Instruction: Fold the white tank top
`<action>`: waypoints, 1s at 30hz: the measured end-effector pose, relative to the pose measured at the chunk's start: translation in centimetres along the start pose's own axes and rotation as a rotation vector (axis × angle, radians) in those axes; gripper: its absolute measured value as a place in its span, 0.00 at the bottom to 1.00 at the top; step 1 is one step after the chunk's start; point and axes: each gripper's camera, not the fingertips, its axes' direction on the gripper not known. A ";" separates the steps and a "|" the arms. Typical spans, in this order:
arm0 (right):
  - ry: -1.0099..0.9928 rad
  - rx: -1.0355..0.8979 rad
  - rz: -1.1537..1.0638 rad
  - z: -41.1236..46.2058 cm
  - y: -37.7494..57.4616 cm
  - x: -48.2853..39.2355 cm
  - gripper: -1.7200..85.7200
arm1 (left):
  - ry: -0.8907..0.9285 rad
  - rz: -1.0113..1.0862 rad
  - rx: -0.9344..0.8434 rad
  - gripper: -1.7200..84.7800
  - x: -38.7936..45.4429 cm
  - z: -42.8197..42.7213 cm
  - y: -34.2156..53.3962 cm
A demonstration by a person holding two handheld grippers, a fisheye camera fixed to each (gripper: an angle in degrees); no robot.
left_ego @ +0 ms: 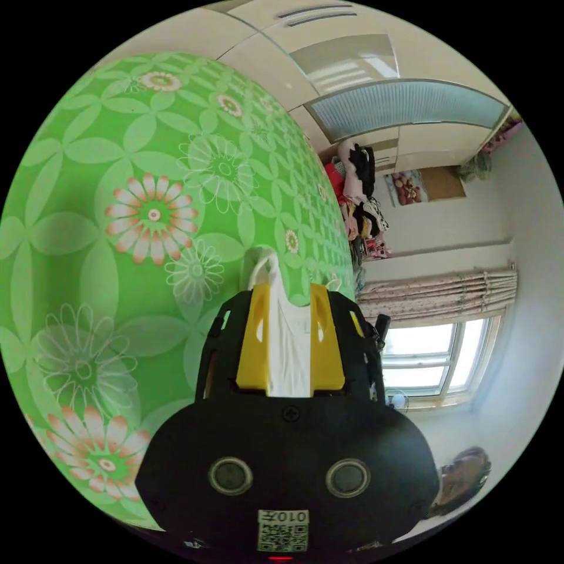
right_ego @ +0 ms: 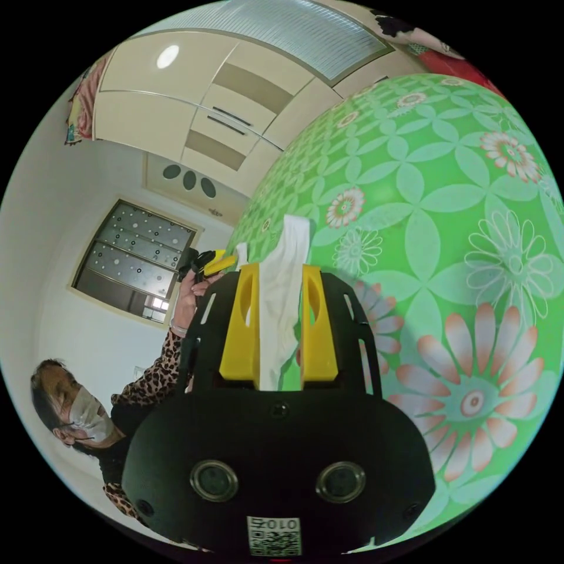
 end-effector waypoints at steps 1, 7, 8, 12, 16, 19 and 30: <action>-0.001 0.004 0.003 0.2 -0.3 0.4 0.15 | 0.013 -0.016 -0.011 0.13 -0.5 0.4 -0.6; -0.020 0.005 0.004 1.3 -1.1 2.5 0.15 | -0.005 -0.039 -0.008 0.12 -1.7 1.1 -2.5; -0.023 0.002 0.010 1.4 -1.2 2.8 0.15 | -0.001 -0.040 -0.011 0.11 -1.9 1.3 -2.8; -0.046 0.023 0.040 1.8 -1.6 4.5 0.14 | 0.031 -0.016 0.001 0.07 -2.2 1.6 -3.7; 0.005 0.041 0.049 1.2 -3.4 5.3 0.14 | 0.153 0.045 0.009 0.03 -2.3 1.0 -4.2; 0.081 -0.006 0.028 1.8 -5.3 5.4 0.14 | 0.206 0.031 -0.011 0.03 -2.9 1.1 -4.3; -0.165 -0.101 -0.004 6.6 -7.9 7.7 0.07 | 0.246 0.086 -0.032 0.02 -3.2 0.4 -3.8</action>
